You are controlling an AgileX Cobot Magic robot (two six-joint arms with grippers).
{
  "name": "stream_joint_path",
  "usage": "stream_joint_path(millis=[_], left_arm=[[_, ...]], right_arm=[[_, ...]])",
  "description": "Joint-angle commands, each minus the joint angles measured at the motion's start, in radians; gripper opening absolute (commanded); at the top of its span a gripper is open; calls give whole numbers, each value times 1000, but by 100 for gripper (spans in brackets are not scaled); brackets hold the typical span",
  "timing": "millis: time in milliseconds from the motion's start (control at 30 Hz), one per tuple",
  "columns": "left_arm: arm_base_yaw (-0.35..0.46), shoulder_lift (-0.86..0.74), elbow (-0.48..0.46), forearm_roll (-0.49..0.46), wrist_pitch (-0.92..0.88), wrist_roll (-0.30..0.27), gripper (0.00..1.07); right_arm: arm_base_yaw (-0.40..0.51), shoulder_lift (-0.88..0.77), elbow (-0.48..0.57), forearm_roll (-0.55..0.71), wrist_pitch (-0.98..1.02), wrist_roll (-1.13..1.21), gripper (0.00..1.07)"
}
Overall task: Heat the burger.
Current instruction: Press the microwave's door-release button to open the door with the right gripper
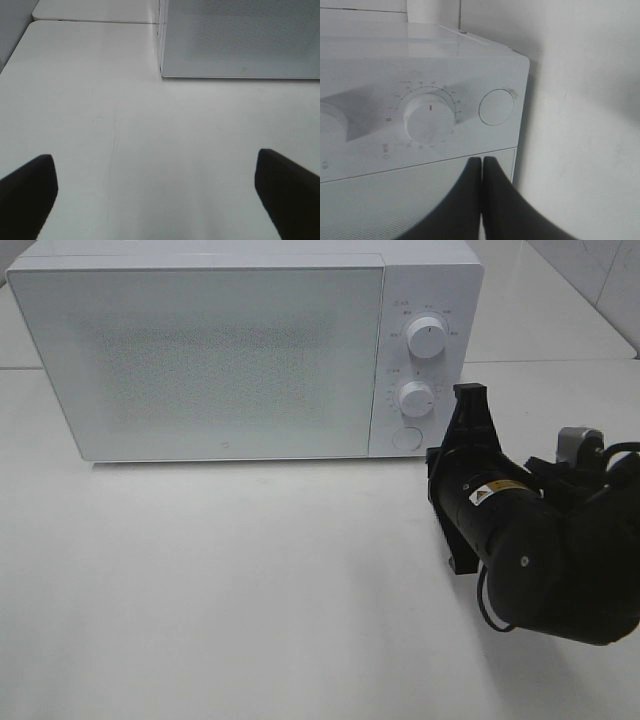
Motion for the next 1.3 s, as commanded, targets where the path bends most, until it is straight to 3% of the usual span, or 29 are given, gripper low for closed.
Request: stream_joint_path(millis=[33,267,633,967,1300], left_arm=[[2,-21,2,4,-1,0,100],[2,-20,2,4,-1,0,100],[2,-20,2,5,-1,0,100],[2,-20,2,5,-1,0,100],[2,-20,2,5,-1,0,100]], right_arm=[[-7,26,-31,-5,18,15,0],[-98,90,-128,-120,97,14,0],[-177,158,-205,-182,121,13,0],[-209,197,-221,-212,139,39,0],[-221,271,-314,-234,142,64,0]])
